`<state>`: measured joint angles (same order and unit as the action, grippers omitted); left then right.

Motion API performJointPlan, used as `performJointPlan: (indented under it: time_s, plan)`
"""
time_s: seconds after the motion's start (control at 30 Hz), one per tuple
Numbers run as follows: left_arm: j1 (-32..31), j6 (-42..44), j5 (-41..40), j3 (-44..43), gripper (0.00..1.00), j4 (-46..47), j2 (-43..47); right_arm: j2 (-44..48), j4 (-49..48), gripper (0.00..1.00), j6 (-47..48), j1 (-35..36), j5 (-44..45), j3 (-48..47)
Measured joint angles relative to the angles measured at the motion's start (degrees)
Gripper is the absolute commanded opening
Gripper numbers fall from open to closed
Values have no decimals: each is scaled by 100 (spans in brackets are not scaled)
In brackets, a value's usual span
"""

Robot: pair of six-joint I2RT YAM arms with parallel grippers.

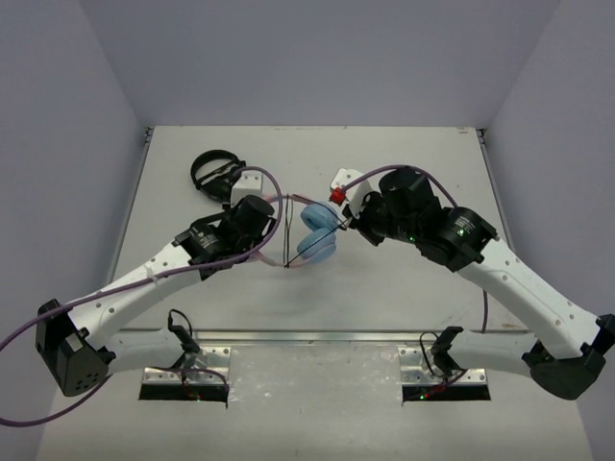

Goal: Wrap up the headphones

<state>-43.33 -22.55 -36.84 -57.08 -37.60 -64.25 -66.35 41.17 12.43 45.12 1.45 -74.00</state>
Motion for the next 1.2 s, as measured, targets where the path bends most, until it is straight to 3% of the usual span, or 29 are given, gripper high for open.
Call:
performJointPlan:
  time_s: [0.27, 0.5, 0.87, 1.2]
  plan:
    - [179, -107, 361, -201, 0, 70, -313, 197, 337, 1, -7, -44, -175, -155]
    - [92, 437, 1355, -61, 0, 632, -260, -376, 522, 1, -28, -48, -570, -1060]
    - [-33, 914, 2647, 678, 0, 1010, 431, -1191, 509, 1, 339, -31, -603, -1123]
    - [-164, 1200, 2944, 800, 0, 1073, 708, -1838, 393, 1, 415, 13, -645, -1176]
